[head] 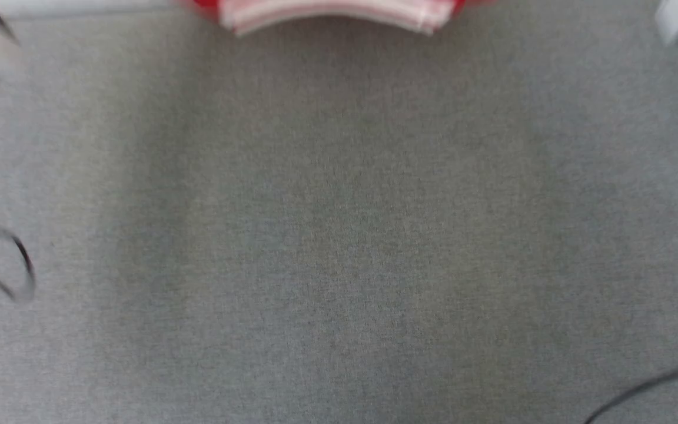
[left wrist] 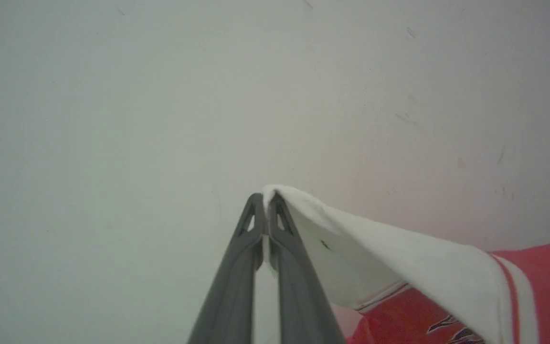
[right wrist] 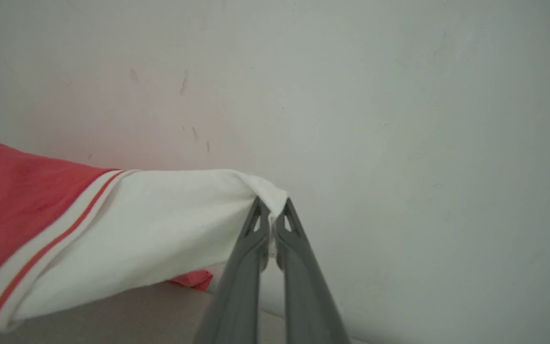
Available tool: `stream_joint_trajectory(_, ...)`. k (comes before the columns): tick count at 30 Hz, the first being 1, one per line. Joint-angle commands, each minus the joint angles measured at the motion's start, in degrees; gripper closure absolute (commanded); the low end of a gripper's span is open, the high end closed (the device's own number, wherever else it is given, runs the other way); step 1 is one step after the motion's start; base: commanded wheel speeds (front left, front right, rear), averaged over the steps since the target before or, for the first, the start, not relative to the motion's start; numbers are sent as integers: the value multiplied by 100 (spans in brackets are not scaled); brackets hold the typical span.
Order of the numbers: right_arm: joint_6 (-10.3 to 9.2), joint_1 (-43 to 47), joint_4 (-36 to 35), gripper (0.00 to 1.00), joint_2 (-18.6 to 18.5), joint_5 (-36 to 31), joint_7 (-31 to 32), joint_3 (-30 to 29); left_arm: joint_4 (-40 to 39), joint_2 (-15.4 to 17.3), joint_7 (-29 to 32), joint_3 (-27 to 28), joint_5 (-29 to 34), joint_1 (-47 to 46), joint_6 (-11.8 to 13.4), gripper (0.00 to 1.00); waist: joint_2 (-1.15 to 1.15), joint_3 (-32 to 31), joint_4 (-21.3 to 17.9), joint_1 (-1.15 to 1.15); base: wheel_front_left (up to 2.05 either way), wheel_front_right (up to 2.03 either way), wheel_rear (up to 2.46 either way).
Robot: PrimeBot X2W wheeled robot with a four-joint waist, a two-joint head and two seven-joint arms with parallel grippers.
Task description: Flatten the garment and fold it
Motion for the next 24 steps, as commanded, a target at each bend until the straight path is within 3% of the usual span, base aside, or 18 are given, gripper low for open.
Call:
stream_joint_trajectory(1, -5, 314, -110, 100, -66, 79, -37, 73, -90, -82, -27, 175, 15, 342, -16, 100, 0, -327, 49, 1, 0, 0, 0)
stream_joint_trajectory(11, -5, 2948, -1153, 100, -663, 552, 26, 211, -583, -559, -27, 1407, 124, 3589, -181, 100, 0, -1199, 55, 1, 0, 0, 0)
stream_joint_trajectory(16, -5, 4182, -1730, 100, -870, 640, 312, -36, -702, -783, -27, 1677, 130, 4874, -235, 100, 0, -1547, 17, 1, 0, 0, 0)
stream_joint_trajectory(24, -5, 5960, -2425, 100, -1023, 424, 915, -551, -793, -1072, -27, 1858, 240, 6346, -66, 100, 0, -1752, -15, 1, 0, 0, 0)
